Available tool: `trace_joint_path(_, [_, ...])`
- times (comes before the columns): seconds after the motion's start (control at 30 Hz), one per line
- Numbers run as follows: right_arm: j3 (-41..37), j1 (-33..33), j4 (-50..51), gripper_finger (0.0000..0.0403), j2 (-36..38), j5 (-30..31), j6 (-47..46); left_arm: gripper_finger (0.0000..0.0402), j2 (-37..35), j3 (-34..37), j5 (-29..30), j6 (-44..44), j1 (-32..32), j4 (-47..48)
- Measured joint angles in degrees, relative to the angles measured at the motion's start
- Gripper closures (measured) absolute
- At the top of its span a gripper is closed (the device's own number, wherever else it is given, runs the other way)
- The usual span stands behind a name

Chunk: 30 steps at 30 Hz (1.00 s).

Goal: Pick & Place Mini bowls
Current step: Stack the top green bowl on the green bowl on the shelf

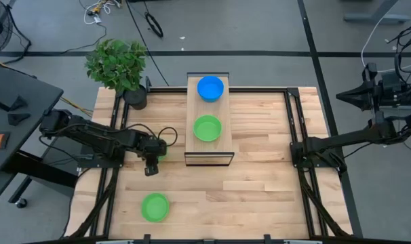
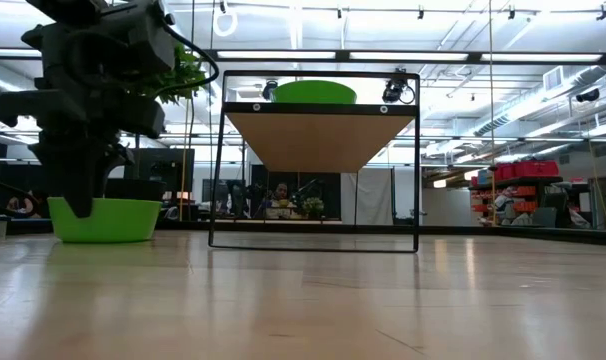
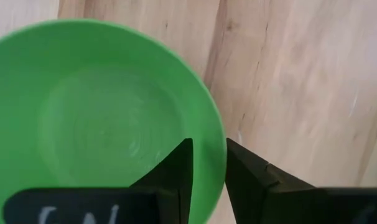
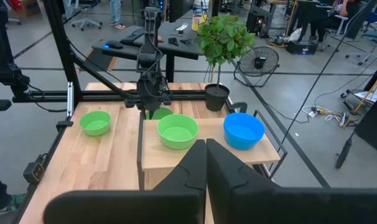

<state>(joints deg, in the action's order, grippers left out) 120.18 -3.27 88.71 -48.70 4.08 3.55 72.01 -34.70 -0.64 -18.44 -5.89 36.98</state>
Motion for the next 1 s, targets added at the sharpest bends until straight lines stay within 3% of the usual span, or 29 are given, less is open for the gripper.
trace_joint_path(0.8, [0.0,0.0,0.0,0.0396,0.0,0.0,0.0,0.0316,-0.87,-2.03,1.93,1.73,0.0,1.7])
trace_joint_path(1.0, [0.0,-0.01,0.0,0.0396,0.01,0.0,0.0,0.0361,-0.87,-2.03,0.98,2.6,0.0,1.83])
